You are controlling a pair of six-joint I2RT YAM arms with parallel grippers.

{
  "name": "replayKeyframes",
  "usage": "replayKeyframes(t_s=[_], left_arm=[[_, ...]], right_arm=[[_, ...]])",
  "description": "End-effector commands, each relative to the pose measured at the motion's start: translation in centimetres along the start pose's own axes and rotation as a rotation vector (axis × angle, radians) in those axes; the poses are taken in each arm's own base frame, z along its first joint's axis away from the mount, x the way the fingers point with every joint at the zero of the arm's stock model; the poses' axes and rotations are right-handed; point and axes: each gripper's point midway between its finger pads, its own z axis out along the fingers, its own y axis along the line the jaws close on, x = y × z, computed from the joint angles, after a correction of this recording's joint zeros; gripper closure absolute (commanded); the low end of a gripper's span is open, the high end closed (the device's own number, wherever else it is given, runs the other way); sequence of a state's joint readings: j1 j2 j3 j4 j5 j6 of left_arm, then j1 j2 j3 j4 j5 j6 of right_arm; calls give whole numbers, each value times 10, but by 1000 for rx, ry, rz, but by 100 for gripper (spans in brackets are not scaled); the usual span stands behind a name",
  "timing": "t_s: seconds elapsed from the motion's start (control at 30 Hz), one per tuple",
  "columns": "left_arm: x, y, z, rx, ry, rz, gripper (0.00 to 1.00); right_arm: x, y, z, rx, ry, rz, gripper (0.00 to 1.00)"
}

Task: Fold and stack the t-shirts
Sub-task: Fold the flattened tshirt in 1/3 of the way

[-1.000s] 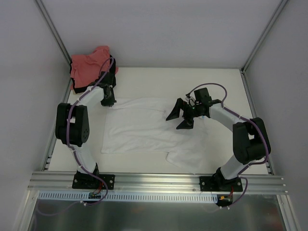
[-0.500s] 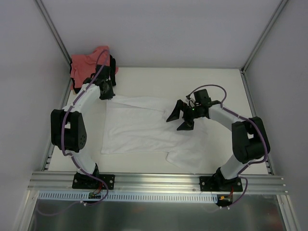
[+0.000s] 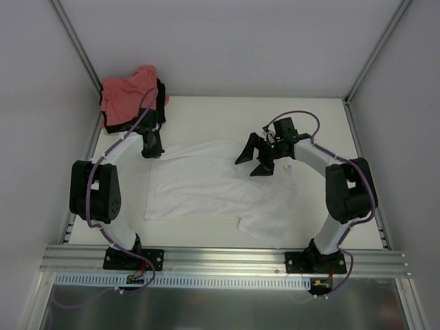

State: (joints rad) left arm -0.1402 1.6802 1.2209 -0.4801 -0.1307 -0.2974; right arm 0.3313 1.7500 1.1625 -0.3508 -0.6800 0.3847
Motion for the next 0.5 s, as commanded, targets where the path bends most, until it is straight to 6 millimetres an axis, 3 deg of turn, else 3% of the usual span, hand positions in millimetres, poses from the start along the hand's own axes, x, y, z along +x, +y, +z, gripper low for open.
replayKeyframes(t_s=[0.0, 0.1, 0.17, 0.2, 0.23, 0.3, 0.4, 0.47], left_arm=[[15, 7, 3, -15, 7, -19, 100], [25, 19, 13, -74, 12, -33, 100], [29, 23, 17, -105, 27, -45, 75], [30, 27, 18, -132, 30, -48, 58], [31, 31, 20, -152, 33, -51, 31], [35, 42, 20, -213, 20, -67, 4], [36, 48, 9, -230, -20, -102, 1], [26, 42, -9, -169, -94, -135, 1]], right_arm=[[5, -7, 3, 2, 14, 13, 1], [9, -7, -3, 3, 10, 1, 0], [11, -6, -8, 11, 3, -13, 1], [14, -7, -9, 14, 4, -18, 1], [14, -7, -12, 17, -2, -21, 1], [17, -9, -18, 38, -14, -37, 1], [24, -18, -32, 99, -46, -67, 1], [32, -34, -40, 163, -66, -70, 0]])
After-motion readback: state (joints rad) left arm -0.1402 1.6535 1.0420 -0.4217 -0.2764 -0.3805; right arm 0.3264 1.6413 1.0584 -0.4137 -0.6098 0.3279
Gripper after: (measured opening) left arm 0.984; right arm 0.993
